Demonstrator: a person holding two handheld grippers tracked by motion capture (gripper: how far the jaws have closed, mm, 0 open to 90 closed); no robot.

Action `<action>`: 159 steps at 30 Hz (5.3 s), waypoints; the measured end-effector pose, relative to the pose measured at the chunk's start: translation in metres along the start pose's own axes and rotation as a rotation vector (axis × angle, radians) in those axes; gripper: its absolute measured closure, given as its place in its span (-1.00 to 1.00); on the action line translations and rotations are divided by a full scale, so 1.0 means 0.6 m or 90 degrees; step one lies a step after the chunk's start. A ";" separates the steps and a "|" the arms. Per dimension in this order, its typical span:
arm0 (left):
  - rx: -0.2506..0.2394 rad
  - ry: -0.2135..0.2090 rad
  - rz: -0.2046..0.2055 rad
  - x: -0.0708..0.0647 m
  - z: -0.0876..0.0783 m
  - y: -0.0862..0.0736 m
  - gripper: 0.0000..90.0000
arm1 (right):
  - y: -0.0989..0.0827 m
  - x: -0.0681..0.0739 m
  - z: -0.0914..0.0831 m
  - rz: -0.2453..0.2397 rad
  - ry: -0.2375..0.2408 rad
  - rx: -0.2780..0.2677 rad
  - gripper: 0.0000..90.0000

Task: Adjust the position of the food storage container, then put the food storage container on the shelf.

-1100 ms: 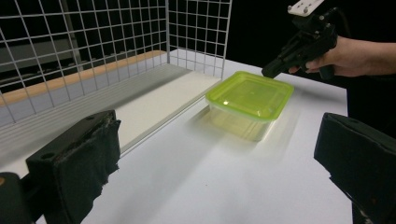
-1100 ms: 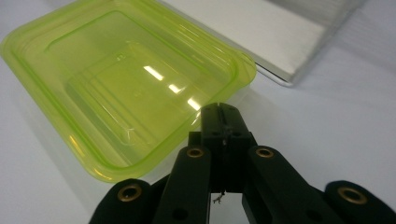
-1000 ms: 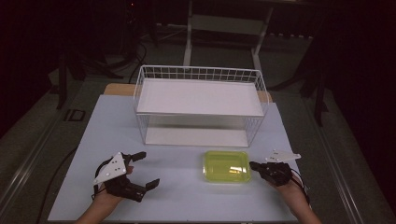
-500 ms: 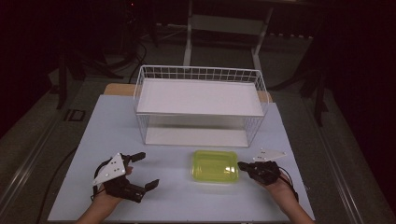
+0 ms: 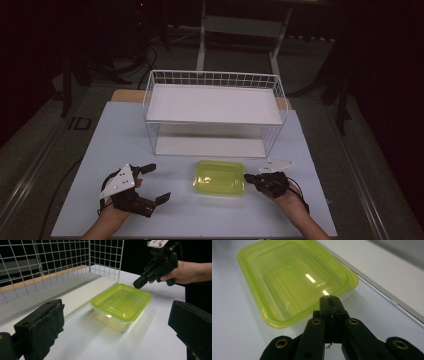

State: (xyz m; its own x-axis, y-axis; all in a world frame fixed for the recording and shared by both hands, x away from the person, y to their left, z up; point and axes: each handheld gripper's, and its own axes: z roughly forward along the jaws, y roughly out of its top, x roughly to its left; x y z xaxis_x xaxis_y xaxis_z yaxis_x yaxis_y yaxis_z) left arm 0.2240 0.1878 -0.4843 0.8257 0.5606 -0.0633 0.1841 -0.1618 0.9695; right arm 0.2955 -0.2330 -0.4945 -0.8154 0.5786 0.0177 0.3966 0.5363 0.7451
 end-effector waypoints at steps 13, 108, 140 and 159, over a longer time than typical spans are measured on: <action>0.007 -0.004 0.002 -0.002 0.001 -0.002 -0.98 | 0.031 0.015 0.039 -0.031 0.016 0.002 1.00; 0.255 0.042 -0.258 0.042 0.121 -0.017 0.40 | 0.053 0.063 0.066 0.186 0.007 0.031 0.31; 0.207 0.044 -0.257 0.015 0.100 0.023 0.77 | 0.065 0.087 0.014 0.215 0.002 -0.010 0.71; 0.157 0.055 -0.250 0.057 0.154 0.048 0.78 | 0.100 0.018 0.010 0.226 -0.028 -0.047 0.71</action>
State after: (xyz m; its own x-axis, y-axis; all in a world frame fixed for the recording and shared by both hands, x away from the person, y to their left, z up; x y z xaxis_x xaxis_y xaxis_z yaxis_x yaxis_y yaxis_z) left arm 0.3068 0.1270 -0.4802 0.6234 0.6814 -0.3835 0.6026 -0.1062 0.7909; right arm 0.3130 -0.1910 -0.4537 -0.6132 0.7472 0.2563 0.6187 0.2525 0.7440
